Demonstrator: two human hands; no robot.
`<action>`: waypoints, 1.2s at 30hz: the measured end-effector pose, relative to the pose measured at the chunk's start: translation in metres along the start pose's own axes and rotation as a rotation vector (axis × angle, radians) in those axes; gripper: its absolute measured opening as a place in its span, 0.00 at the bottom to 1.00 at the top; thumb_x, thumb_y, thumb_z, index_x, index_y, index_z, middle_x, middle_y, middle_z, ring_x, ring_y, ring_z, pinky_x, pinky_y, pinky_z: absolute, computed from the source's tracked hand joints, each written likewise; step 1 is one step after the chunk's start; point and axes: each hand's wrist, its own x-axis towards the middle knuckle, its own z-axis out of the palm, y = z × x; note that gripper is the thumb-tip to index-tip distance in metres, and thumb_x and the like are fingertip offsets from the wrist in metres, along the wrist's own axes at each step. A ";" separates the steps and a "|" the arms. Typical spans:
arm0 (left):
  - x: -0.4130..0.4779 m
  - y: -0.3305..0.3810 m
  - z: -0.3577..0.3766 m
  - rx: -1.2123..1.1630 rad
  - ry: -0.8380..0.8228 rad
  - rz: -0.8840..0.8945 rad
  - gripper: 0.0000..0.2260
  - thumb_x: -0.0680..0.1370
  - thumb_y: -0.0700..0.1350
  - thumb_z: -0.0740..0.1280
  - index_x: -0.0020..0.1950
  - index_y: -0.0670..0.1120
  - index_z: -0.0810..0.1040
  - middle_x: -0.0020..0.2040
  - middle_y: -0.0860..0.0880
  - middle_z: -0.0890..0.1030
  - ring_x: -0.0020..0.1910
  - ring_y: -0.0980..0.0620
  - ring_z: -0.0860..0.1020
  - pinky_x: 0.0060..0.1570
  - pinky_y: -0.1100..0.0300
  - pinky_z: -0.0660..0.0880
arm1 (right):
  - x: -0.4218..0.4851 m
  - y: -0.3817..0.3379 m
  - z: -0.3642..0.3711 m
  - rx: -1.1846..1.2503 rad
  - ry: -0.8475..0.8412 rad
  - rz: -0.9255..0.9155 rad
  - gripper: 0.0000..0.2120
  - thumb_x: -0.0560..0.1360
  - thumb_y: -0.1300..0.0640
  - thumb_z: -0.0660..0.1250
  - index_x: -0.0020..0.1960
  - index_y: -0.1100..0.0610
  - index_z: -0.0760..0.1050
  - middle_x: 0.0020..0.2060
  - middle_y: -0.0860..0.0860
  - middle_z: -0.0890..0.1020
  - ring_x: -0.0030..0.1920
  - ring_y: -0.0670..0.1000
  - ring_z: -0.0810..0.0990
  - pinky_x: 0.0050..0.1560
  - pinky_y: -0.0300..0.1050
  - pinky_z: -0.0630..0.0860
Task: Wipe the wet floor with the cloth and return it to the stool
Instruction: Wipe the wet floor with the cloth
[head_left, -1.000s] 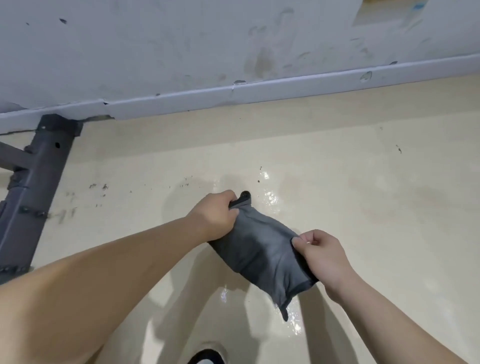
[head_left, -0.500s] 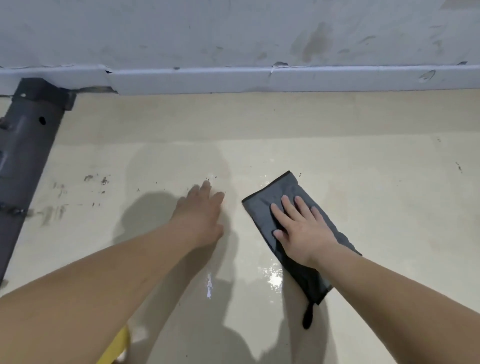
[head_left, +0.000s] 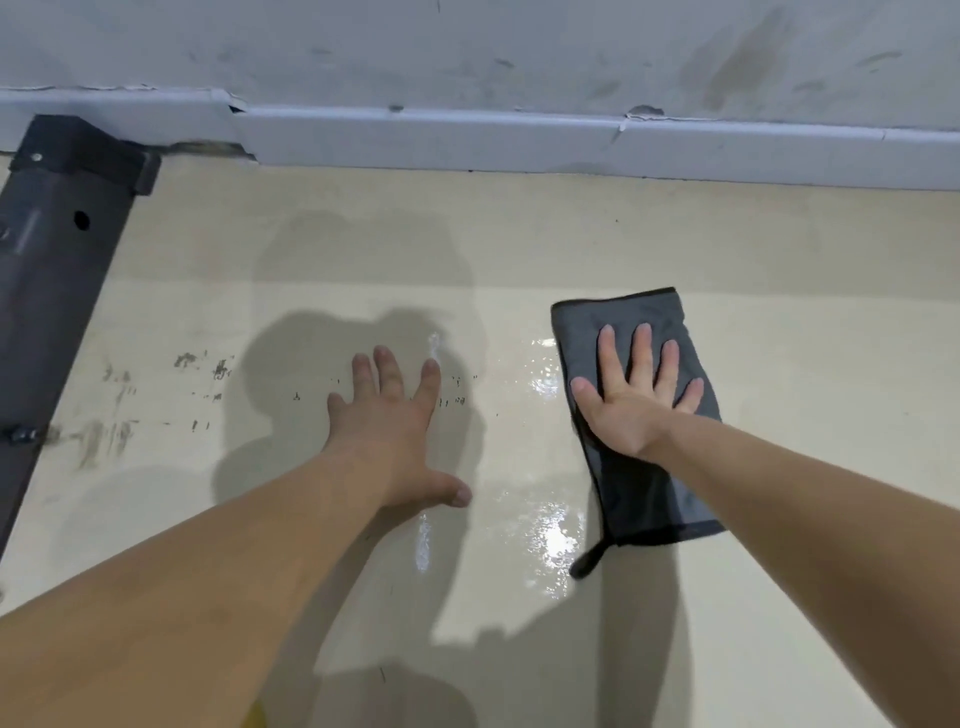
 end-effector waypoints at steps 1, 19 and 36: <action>0.001 0.000 0.000 0.002 -0.003 0.005 0.69 0.58 0.80 0.69 0.80 0.54 0.28 0.80 0.35 0.31 0.80 0.31 0.35 0.76 0.31 0.54 | 0.005 -0.006 -0.003 0.012 0.012 0.015 0.32 0.82 0.33 0.41 0.80 0.38 0.29 0.79 0.48 0.26 0.78 0.58 0.26 0.75 0.68 0.31; -0.011 -0.008 -0.014 0.074 -0.069 0.028 0.72 0.55 0.74 0.76 0.78 0.57 0.26 0.81 0.41 0.30 0.81 0.36 0.35 0.74 0.38 0.63 | -0.082 0.016 0.059 -0.427 -0.155 -0.671 0.31 0.77 0.28 0.34 0.76 0.30 0.27 0.74 0.38 0.22 0.72 0.45 0.16 0.74 0.55 0.23; -0.003 -0.051 0.009 -0.057 0.091 0.121 0.70 0.56 0.76 0.74 0.79 0.58 0.27 0.79 0.55 0.26 0.80 0.52 0.30 0.80 0.39 0.47 | 0.064 -0.081 -0.047 -0.197 -0.044 -0.154 0.33 0.80 0.29 0.44 0.78 0.33 0.31 0.79 0.45 0.29 0.80 0.54 0.29 0.79 0.61 0.36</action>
